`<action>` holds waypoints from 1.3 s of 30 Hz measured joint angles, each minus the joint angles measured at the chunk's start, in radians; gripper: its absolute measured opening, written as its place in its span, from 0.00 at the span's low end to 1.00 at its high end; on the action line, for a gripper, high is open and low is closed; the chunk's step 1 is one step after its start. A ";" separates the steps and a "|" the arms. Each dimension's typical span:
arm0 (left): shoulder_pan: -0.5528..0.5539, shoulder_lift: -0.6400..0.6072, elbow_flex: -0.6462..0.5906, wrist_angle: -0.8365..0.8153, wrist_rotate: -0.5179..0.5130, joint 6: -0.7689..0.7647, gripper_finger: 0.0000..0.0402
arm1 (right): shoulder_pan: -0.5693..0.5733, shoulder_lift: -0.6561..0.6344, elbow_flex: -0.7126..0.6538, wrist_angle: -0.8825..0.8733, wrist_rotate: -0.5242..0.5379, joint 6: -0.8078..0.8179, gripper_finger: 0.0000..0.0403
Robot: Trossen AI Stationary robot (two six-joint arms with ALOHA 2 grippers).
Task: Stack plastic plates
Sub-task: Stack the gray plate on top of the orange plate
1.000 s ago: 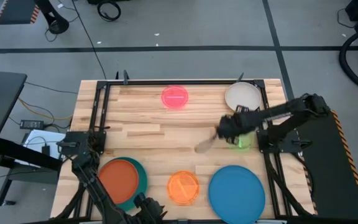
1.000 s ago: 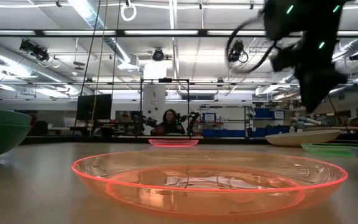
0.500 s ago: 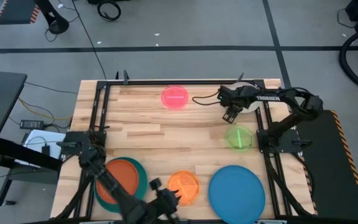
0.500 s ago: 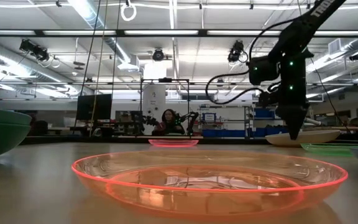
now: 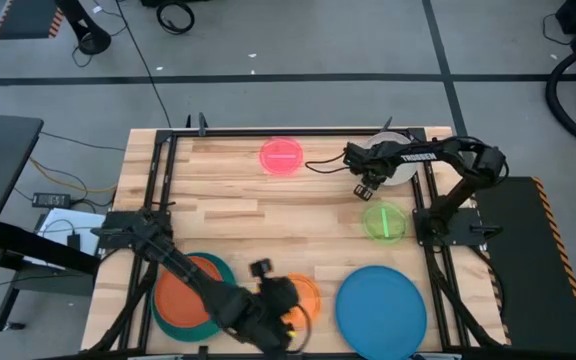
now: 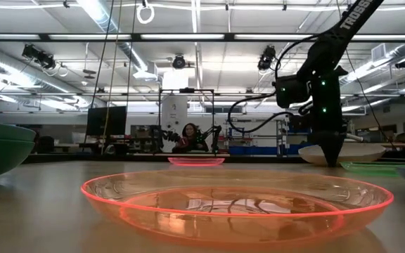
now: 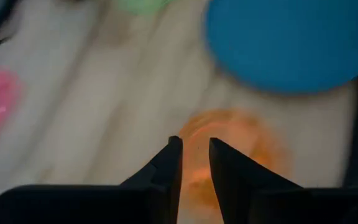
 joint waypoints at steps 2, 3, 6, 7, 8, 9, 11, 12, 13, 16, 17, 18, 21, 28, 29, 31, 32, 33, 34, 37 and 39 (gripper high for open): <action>-0.031 -0.011 0.000 -0.117 -0.039 -0.090 0.19 | 0.005 -0.014 -0.003 0.015 0.026 -0.002 0.10; -0.045 -0.014 0.000 -0.165 -0.063 -0.155 0.18 | 0.005 -0.023 -0.003 0.021 0.027 -0.006 0.06; -0.078 -0.015 -0.005 -0.278 -0.089 -0.357 0.15 | 0.023 -0.045 0.000 0.007 0.029 -0.013 0.03; -0.079 -0.018 -0.029 -0.256 -0.078 -0.377 0.15 | 0.037 -0.050 0.005 0.002 0.024 -0.008 0.04; -0.077 -0.020 -0.064 -0.218 -0.054 -0.376 0.14 | 0.053 -0.058 0.014 -0.005 0.018 -0.003 0.04; -0.076 -0.022 -0.100 -0.169 -0.027 -0.372 0.13 | 0.072 -0.069 0.024 -0.011 0.012 0.002 0.03; -0.072 -0.032 -0.192 -0.061 0.026 -0.352 0.13 | 0.132 -0.090 0.049 -0.034 0.004 0.017 0.03; -0.067 -0.046 -0.241 -0.003 0.050 -0.330 0.13 | 0.169 -0.103 0.061 -0.045 -0.004 0.029 0.03; -0.064 -0.066 -0.291 0.059 0.069 -0.318 0.13 | 0.210 -0.118 0.076 -0.060 -0.021 0.041 0.03; -0.052 -0.130 -0.442 0.224 0.110 -0.270 0.13 | 0.346 -0.160 0.124 -0.095 -0.062 0.094 0.03; -0.050 -0.150 -0.489 0.274 0.116 -0.248 0.13 | 0.397 -0.174 0.137 -0.111 -0.080 0.105 0.03; -0.047 -0.177 -0.538 0.313 0.116 -0.228 0.13 | 0.449 -0.186 0.151 -0.123 -0.099 0.116 0.03; -0.042 -0.294 -0.675 0.434 0.073 -0.141 0.13 | 0.600 -0.211 0.196 -0.141 -0.210 0.124 0.03; 0.046 -0.543 -1.065 0.813 0.113 0.010 0.18 | 0.874 -0.169 0.325 -0.123 -0.445 0.157 0.03; 0.068 -0.560 -1.105 0.905 0.147 0.053 0.20 | 0.902 -0.157 0.344 -0.125 -0.454 0.158 0.03; 0.114 -0.578 -1.171 1.056 0.226 0.171 0.24 | 0.948 -0.131 0.391 -0.121 -0.466 0.146 0.03; 0.137 -0.578 -1.187 1.137 0.275 0.239 0.27 | 0.969 -0.119 0.413 -0.115 -0.474 0.136 0.03; 0.160 -0.578 -1.195 1.214 0.331 0.297 0.30 | 0.985 -0.105 0.436 -0.114 -0.487 0.128 0.03; 0.180 -0.579 -1.197 1.255 0.385 0.349 0.33 | 0.999 -0.091 0.459 -0.114 -0.504 0.122 0.03; 0.239 -0.571 -1.193 1.283 0.540 0.458 0.41 | 1.040 -0.055 0.515 -0.107 -0.559 0.126 0.03; 0.270 -0.569 -1.196 1.273 0.603 0.526 0.47 | 1.065 -0.040 0.541 -0.104 -0.596 0.143 0.03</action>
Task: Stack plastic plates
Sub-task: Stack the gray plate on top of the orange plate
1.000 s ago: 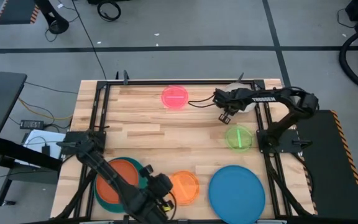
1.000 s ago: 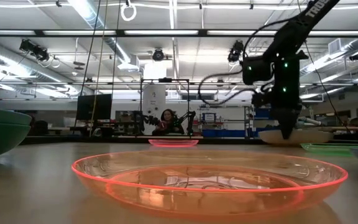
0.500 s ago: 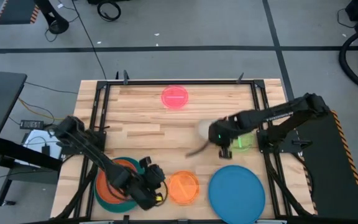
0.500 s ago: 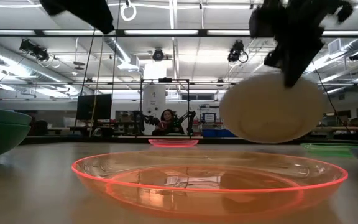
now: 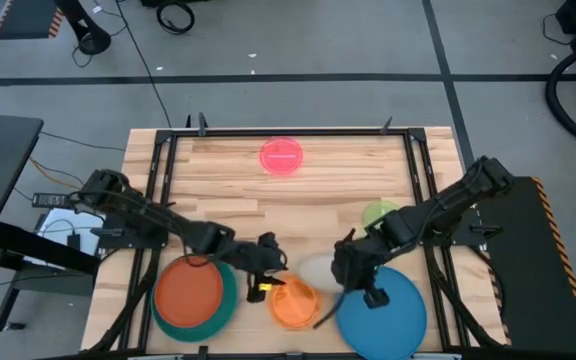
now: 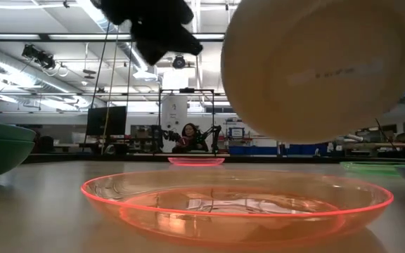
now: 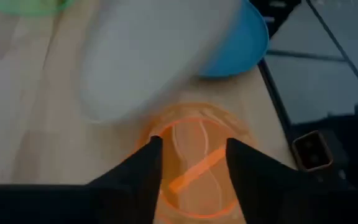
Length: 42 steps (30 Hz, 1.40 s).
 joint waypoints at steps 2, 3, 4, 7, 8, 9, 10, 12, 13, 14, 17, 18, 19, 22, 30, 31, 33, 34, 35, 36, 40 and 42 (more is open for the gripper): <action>0.025 -0.002 0.002 0.023 0.027 0.070 0.51 | 0.020 0.003 0.006 0.005 -0.024 0.007 0.03; 0.033 -0.008 0.002 0.025 0.035 0.102 0.53 | 0.026 0.002 0.006 0.011 -0.025 0.007 0.03; 0.040 -0.012 0.002 0.033 0.045 0.143 0.54 | 0.032 0.001 0.006 0.018 -0.024 0.007 0.03; 0.055 -0.012 0.002 0.072 0.076 0.253 0.56 | 0.043 -0.005 0.006 0.028 -0.024 0.017 0.03; 0.061 -0.012 0.002 0.081 0.090 0.274 0.56 | 0.044 -0.006 0.006 0.040 -0.024 0.017 0.03; 0.068 -0.012 0.002 0.094 0.110 0.282 0.56 | 0.045 -0.006 0.006 0.051 -0.019 0.016 0.03; 0.074 -0.012 0.002 0.111 0.133 0.292 0.56 | 0.045 -0.006 0.006 0.053 -0.017 0.016 0.03; 0.081 -0.012 0.002 0.128 0.156 0.311 0.56 | 0.044 -0.006 0.006 0.059 -0.011 0.015 0.03; 0.083 -0.012 0.002 0.132 0.158 0.330 0.56 | 0.040 -0.006 0.006 0.072 -0.003 0.009 0.03; 0.083 -0.012 0.002 0.137 0.158 0.358 0.56 | 0.036 -0.006 0.006 0.084 0.003 0.003 0.03; 0.074 -0.012 0.002 0.144 0.159 0.463 0.56 | 0.016 -0.006 0.006 0.110 0.011 0.001 0.03; 0.070 -0.012 0.002 0.142 0.160 0.491 0.55 | 0.009 -0.006 0.006 0.119 0.013 0.000 0.03; 0.067 -0.012 0.002 0.142 0.161 0.513 0.54 | 0.002 -0.006 0.006 0.123 0.014 -0.001 0.03; 0.060 -0.012 0.002 0.143 0.162 0.547 0.50 | -0.011 -0.006 0.006 0.125 0.039 0.000 0.03; 0.064 -0.011 0.002 0.129 0.161 0.581 0.32 | -0.027 -0.006 0.006 0.163 0.056 -0.010 0.04; 0.064 -0.011 0.002 0.128 0.161 0.590 0.28 | -0.028 -0.006 0.006 0.162 0.056 -0.009 0.04; 0.065 -0.011 0.002 0.126 0.162 0.612 0.19 | -0.028 -0.006 0.006 0.163 0.056 -0.003 0.04; 0.064 -0.011 0.002 0.122 0.171 0.620 0.14 | -0.029 -0.006 0.006 0.161 0.056 -0.004 0.04; 0.063 -0.011 0.002 0.120 0.175 0.622 0.09 | -0.030 -0.006 0.006 0.160 0.056 -0.005 0.04; 0.062 -0.011 0.002 0.119 0.177 0.619 0.06 | -0.030 -0.006 0.006 0.163 0.055 -0.009 0.04; 0.059 -0.011 0.002 0.114 0.178 0.622 0.05 | -0.030 -0.006 0.006 0.162 0.071 -0.015 0.08; 0.055 -0.011 0.002 0.113 0.172 0.619 0.05 | -0.029 -0.006 0.006 0.171 0.086 -0.006 0.11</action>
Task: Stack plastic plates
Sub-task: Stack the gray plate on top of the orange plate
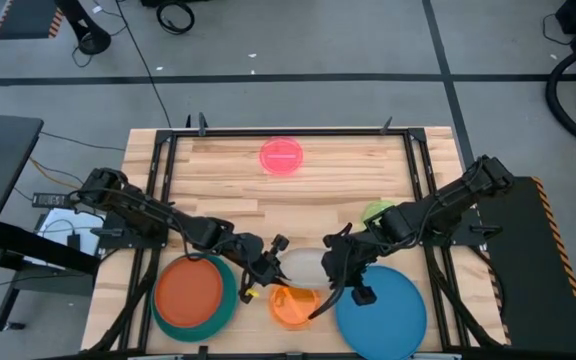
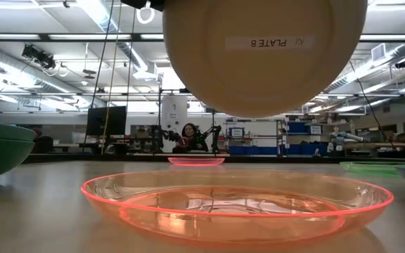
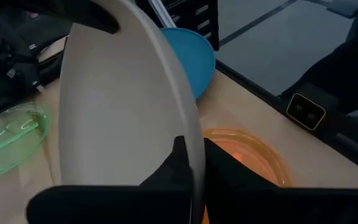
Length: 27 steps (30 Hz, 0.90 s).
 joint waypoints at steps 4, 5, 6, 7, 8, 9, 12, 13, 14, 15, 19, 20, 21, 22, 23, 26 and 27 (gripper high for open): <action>0.001 -0.001 0.000 -0.009 -0.014 -0.004 0.05 | -0.015 -0.009 0.000 0.037 -0.033 0.030 0.22; 0.001 -0.001 0.001 -0.012 -0.015 -0.003 0.05 | -0.020 -0.016 0.000 0.047 -0.046 0.040 0.25; 0.001 -0.002 0.004 -0.016 -0.018 -0.003 0.05 | -0.025 -0.025 0.004 0.044 -0.054 0.046 0.27; 0.001 -0.003 0.013 -0.035 -0.018 -0.003 0.05 | -0.029 -0.034 0.012 0.039 -0.058 0.050 0.30; -0.001 -0.003 0.028 -0.066 -0.018 -0.003 0.05 | -0.031 -0.045 0.021 0.036 -0.058 0.052 0.33; -0.006 -0.003 0.050 -0.114 -0.021 -0.005 0.05 | -0.032 -0.058 0.030 0.032 -0.061 0.053 0.36; -0.029 0.000 0.146 -0.336 -0.041 -0.010 0.05 | -0.030 -0.104 0.068 0.013 -0.075 0.053 0.42; -0.042 0.000 0.189 -0.416 -0.066 -0.013 0.05 | -0.027 -0.119 0.075 0.010 -0.075 0.060 0.43; -0.058 -0.002 0.233 -0.493 -0.096 -0.031 0.05 | -0.022 -0.134 0.078 0.012 -0.061 0.068 0.44; -0.077 -0.003 0.279 -0.581 -0.129 -0.051 0.05 | -0.014 -0.151 0.078 0.012 -0.031 0.073 0.44; -0.177 -0.002 0.452 -0.918 -0.214 -0.257 0.05 | 0.034 -0.208 0.079 0.004 0.160 0.067 0.44; -0.208 -0.002 0.495 -0.968 -0.231 -0.333 0.05 | 0.045 -0.214 0.079 0.000 0.205 0.067 0.43; -0.239 -0.002 0.533 -1.018 -0.250 -0.417 0.05 | 0.057 -0.217 0.079 -0.002 0.246 0.065 0.43; -0.273 -0.003 0.567 -1.079 -0.273 -0.512 0.05 | 0.066 -0.217 0.079 -0.002 0.288 0.064 0.43; -0.311 -0.003 0.595 -1.136 -0.293 -0.611 0.05 | 0.076 -0.217 0.079 -0.003 0.323 0.056 0.42; -0.426 -0.002 0.652 -1.224 -0.354 -0.893 0.05 | 0.092 -0.206 0.079 -0.002 0.409 0.015 0.42; -0.462 -0.003 0.657 -1.238 -0.367 -0.981 0.05 | 0.094 -0.197 0.079 -0.003 0.429 0.003 0.42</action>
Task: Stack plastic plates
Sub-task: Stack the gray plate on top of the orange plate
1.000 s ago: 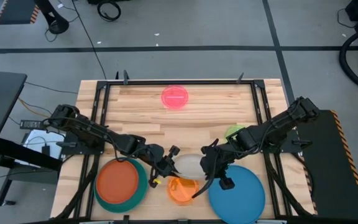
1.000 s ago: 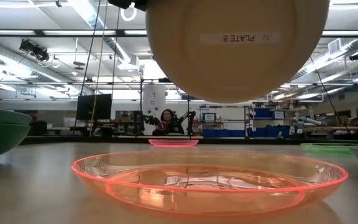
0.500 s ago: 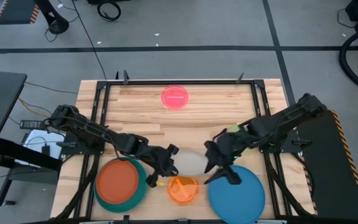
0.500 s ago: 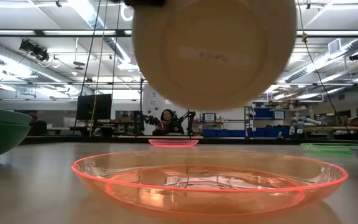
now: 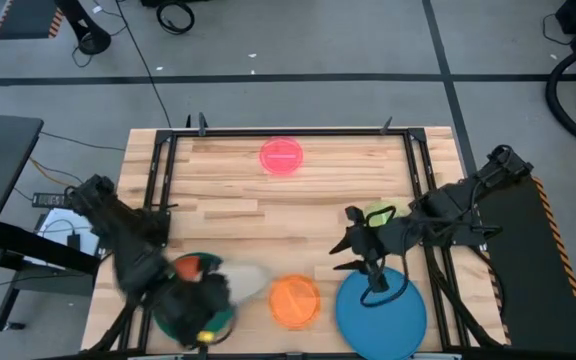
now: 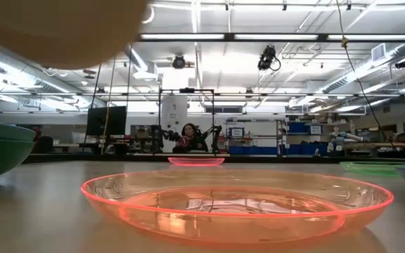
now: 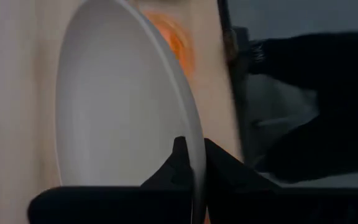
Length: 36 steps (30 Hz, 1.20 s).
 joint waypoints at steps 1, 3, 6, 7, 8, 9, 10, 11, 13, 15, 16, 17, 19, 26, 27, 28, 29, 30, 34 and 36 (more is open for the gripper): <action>-0.037 0.000 0.002 -0.008 -0.011 -0.086 0.05 | 0.000 0.009 0.000 0.001 0.015 -0.012 0.42; -0.110 0.003 0.008 -0.005 -0.030 -0.234 0.05 | -0.006 0.026 -0.001 -0.001 0.037 -0.032 0.42; -0.191 0.021 0.031 -0.009 -0.040 -0.415 0.05 | -0.030 0.051 -0.001 0.000 0.049 -0.050 0.42; -0.212 0.035 0.046 -0.021 -0.036 -0.455 0.05 | -0.040 0.059 -0.001 0.001 0.049 -0.050 0.42; -0.228 0.051 0.065 -0.039 -0.028 -0.493 0.05 | -0.049 0.066 -0.001 0.000 0.049 -0.050 0.42; -0.240 0.067 0.092 -0.071 -0.021 -0.531 0.05 | -0.058 0.072 -0.001 0.001 0.049 -0.050 0.42; -0.248 0.085 0.123 -0.113 -0.021 -0.568 0.05 | -0.067 0.075 -0.002 0.002 0.049 -0.050 0.42; -0.254 0.102 0.151 -0.165 -0.022 -0.604 0.05 | -0.073 0.076 -0.002 0.002 0.048 -0.050 0.42; -0.266 0.143 0.191 -0.281 -0.025 -0.662 0.05 | -0.088 0.086 -0.002 0.018 0.050 -0.042 0.42; -0.269 0.181 0.196 -0.369 -0.022 -0.714 0.05 | -0.096 0.094 -0.002 0.017 0.057 -0.042 0.42; -0.270 0.197 0.195 -0.404 -0.019 -0.737 0.05 | -0.098 0.099 -0.002 0.020 0.060 -0.040 0.42; -0.270 0.211 0.193 -0.432 -0.017 -0.760 0.05 | -0.101 0.103 -0.002 0.031 0.062 -0.040 0.42; -0.268 0.246 0.193 -0.448 -0.016 -0.783 0.05 | -0.105 0.111 -0.002 0.030 0.062 -0.039 0.42; -0.244 0.399 0.192 -0.446 0.006 -0.781 0.05 | -0.104 0.143 -0.002 0.047 0.099 -0.032 0.42; -0.238 0.425 0.191 -0.446 0.009 -0.778 0.05 | -0.104 0.156 -0.002 0.050 0.120 -0.032 0.42; -0.232 0.446 0.191 -0.445 0.012 -0.777 0.05 | -0.103 0.165 -0.002 0.067 0.140 -0.032 0.42; -0.228 0.461 0.191 -0.446 0.013 -0.771 0.05 | -0.098 0.176 -0.002 0.069 0.154 -0.033 0.42; -0.223 0.473 0.191 -0.447 0.018 -0.770 0.05 | -0.094 0.189 -0.002 0.065 0.169 -0.034 0.42; -0.208 0.491 0.191 -0.447 0.020 -0.762 0.05 | -0.068 0.251 -0.002 0.086 0.177 -0.035 0.42; -0.201 0.487 0.183 -0.449 0.028 -0.767 0.05 | -0.052 0.287 -0.002 0.098 0.178 -0.029 0.42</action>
